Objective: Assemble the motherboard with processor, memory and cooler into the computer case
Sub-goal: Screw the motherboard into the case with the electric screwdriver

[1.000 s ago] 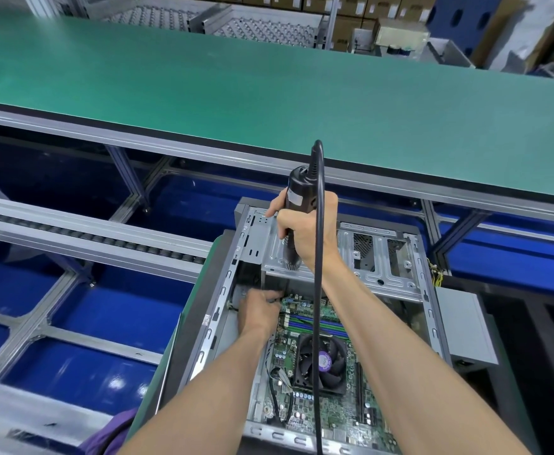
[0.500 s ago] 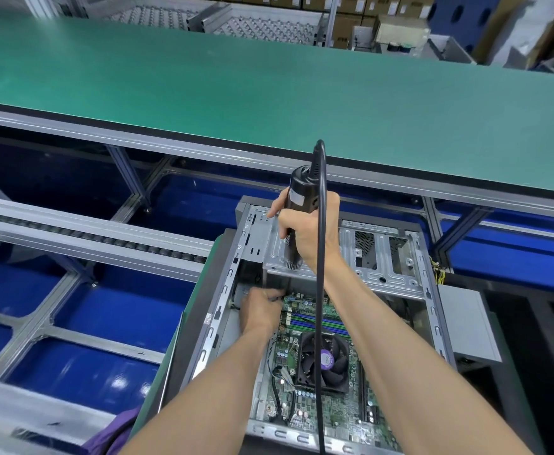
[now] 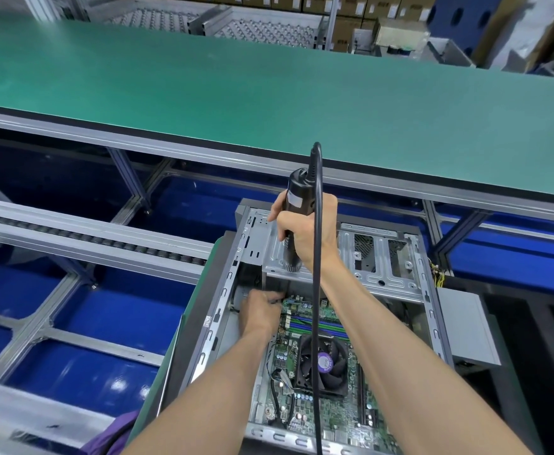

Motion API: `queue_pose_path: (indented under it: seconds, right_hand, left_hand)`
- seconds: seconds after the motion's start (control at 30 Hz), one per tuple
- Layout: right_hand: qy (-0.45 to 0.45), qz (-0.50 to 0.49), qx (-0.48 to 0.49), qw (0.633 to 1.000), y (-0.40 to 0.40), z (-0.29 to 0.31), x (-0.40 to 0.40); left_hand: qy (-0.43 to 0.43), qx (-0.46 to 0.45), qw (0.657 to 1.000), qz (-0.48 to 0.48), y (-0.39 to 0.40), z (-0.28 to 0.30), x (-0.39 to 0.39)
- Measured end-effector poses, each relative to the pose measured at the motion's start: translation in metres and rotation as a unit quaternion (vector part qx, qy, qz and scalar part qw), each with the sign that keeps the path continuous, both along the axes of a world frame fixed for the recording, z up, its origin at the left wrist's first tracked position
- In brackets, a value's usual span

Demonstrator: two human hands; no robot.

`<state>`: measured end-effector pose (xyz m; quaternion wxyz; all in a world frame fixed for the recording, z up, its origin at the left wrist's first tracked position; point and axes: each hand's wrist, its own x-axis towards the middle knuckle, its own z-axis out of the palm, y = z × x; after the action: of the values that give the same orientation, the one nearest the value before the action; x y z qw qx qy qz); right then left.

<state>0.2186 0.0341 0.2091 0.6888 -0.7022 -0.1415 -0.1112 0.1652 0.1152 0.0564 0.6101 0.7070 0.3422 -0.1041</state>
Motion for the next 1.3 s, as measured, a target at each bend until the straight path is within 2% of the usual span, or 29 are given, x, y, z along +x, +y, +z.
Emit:
queue_pose_path:
  seconds: [0.17,0.3,0.6,0.83,1.0,1.17,1.3]
  right_hand:
    - [0.039,0.029,0.021,0.999,-0.004,-0.001,-0.004]
    - [0.057,0.014,0.02,0.998,-0.001,0.005,-0.01]
    - [0.083,-0.009,0.042,0.996,0.004,0.017,-0.021]
    - [0.091,-0.08,0.046,0.992,0.015,0.011,-0.019]
    - [0.074,-0.046,0.095,0.992,-0.001,0.041,-0.005]
    - [0.042,-0.031,0.083,0.995,-0.006,0.063,-0.018]
    - [-0.006,-0.038,0.097,0.995,-0.018,0.075,-0.032]
  left_hand:
    - [-0.018,0.057,0.997,-0.05,0.002,0.009,-0.005]
    - [-0.022,0.064,0.996,-0.062,0.009,0.029,-0.01]
    - [-0.03,-0.024,0.997,-0.066,0.021,0.052,-0.039]
    - [-0.061,-0.039,0.994,-0.078,0.025,0.057,-0.05]
    - [-0.059,-0.062,0.993,-0.076,0.028,0.06,-0.052]
    - [-0.03,-0.134,0.99,-0.034,0.028,0.067,-0.052]
    - [-0.019,-0.239,0.971,0.023,0.03,0.072,-0.049]
